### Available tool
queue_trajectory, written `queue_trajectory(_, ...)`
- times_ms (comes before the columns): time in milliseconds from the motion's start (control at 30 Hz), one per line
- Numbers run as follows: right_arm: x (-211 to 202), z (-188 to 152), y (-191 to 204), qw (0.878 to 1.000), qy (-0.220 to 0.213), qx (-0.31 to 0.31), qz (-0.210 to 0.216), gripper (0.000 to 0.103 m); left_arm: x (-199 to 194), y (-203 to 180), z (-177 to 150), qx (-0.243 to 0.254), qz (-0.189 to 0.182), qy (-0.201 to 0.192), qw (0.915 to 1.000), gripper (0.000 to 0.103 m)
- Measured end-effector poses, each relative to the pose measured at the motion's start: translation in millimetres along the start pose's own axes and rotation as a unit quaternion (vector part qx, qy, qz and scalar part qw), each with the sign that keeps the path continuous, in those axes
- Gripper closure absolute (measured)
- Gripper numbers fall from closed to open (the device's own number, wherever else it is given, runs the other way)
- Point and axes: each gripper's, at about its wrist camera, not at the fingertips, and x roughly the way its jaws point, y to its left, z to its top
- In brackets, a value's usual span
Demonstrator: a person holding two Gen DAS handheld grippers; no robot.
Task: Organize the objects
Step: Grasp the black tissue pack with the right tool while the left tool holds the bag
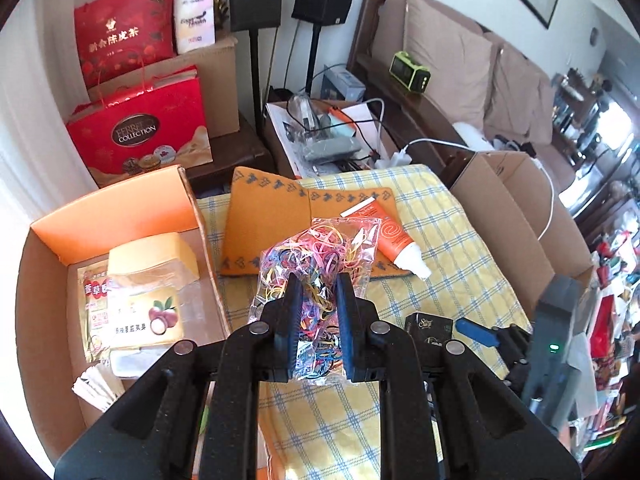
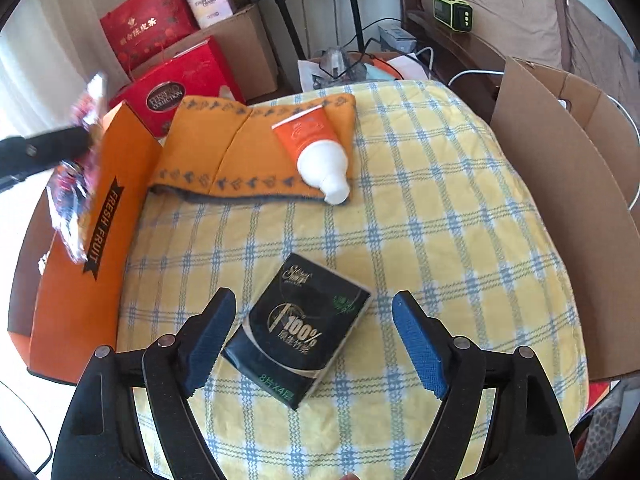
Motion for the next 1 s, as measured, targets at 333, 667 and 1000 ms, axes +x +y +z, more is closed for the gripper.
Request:
queue_trajectory(333,17,-3,8,0.999,0.001,-0.013,-0.031,0.029,-33,9,-14,-0.008,-0.009,-0.032,0.9994,0.088)
queue_trajectory(667,1,5,16,0.999,-0.024,-0.043,0.004,0.044,-55,38,-25,-0.034,-0.012,-0.045,0.9983,0.088)
queue_trajectory(1000,-46,34,48,0.994,-0.069,-0.079,0.042,0.046,-79,85,-31,-0.072,0.018,-0.064,0.9952,0.088)
